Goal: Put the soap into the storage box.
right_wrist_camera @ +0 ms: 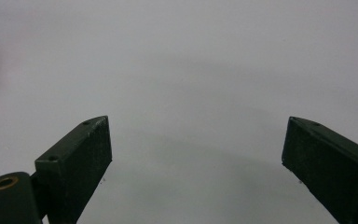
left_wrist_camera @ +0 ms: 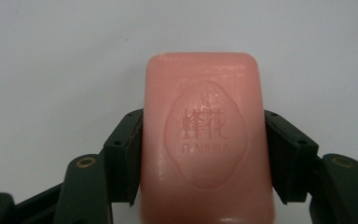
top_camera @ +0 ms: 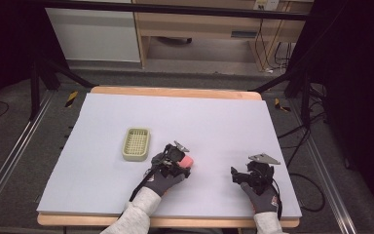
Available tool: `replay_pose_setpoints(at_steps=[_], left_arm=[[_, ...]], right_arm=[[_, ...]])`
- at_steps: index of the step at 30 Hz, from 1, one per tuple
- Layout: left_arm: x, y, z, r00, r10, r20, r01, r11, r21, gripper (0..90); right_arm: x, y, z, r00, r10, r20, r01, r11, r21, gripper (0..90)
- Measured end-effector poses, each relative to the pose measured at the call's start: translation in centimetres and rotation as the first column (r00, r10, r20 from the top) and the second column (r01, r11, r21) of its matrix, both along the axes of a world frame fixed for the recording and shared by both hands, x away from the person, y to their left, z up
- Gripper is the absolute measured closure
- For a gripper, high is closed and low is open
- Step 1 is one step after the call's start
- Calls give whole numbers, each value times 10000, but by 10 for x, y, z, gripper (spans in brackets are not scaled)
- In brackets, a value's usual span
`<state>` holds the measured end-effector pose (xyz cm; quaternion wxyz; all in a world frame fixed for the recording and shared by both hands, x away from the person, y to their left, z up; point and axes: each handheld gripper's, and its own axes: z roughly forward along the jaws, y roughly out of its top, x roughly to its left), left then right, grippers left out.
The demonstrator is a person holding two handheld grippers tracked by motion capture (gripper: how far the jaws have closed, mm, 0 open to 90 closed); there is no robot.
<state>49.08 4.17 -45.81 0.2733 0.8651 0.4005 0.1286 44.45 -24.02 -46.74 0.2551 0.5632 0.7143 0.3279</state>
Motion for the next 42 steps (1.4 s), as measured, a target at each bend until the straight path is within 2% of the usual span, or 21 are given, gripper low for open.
replay_pose_setpoints(at_steps=[6, 16, 20, 28, 31, 42], left_arm=[[-2, 11, 9, 10000, -39, 23, 39, 10000, -89, 374], [-3, 36, 21, 9996, 191, 184, -185, 9994, -291, 374], [-1, 44, 26, 9988, 418, 243, -407, 9981, -458, 374], [0, 61, 38, 9966, 689, 446, -667, 9966, -492, 374], [1, 67, 40, 9961, 732, 502, -709, 9965, -449, 374], [3, 89, 49, 9917, 1138, 596, -1092, 9912, -754, 374]], right_arm=[[0, 0, 0, 10000, -6, -2, 6, 10000, -9, 85], [0, 0, 0, 10000, -33, 5, 33, 10000, -33, 85], [0, 0, 0, 10000, -57, 42, 57, 10000, -41, 84], [0, 0, 0, 10000, -83, 25, 83, 10000, -26, 85], [0, 0, 0, 10000, -92, 27, 93, 10000, -34, 84], [0, 0, 0, 10000, -66, 53, 66, 9999, -98, 84]])
